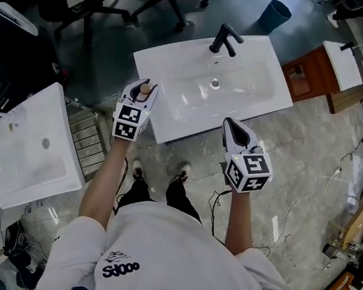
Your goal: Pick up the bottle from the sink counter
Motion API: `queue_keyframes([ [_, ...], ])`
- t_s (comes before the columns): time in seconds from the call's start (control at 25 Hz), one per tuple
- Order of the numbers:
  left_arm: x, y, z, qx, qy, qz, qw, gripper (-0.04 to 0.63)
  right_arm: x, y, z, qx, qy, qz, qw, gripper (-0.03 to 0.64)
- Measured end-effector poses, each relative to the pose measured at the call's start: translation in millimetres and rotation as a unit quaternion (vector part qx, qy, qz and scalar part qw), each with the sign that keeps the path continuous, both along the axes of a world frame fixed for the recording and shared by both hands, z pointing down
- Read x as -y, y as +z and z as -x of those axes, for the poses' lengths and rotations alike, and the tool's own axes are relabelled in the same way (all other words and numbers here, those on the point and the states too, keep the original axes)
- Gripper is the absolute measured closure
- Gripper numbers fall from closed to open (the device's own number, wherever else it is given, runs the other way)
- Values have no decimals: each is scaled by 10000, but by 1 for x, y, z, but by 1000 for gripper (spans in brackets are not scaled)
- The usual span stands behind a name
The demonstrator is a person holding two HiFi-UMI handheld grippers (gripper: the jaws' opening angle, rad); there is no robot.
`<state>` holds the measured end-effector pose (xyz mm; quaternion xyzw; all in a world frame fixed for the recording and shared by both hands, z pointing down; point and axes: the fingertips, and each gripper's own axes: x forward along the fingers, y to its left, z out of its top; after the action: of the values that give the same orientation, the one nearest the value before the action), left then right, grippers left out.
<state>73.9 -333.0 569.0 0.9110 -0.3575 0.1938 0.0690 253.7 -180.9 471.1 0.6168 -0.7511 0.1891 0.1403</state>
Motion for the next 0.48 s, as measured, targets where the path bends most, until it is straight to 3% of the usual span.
queue_keyframes([
  [0.12, -6, -26, 6, -175, 176, -132, 9996, 482, 8, -21, 8, -110, -110, -235, 9996, 607],
  [0.48, -26, -98, 18, -239, 417, -517, 9975, 483, 21, -74, 26, -460, -367, -800, 9951, 607],
])
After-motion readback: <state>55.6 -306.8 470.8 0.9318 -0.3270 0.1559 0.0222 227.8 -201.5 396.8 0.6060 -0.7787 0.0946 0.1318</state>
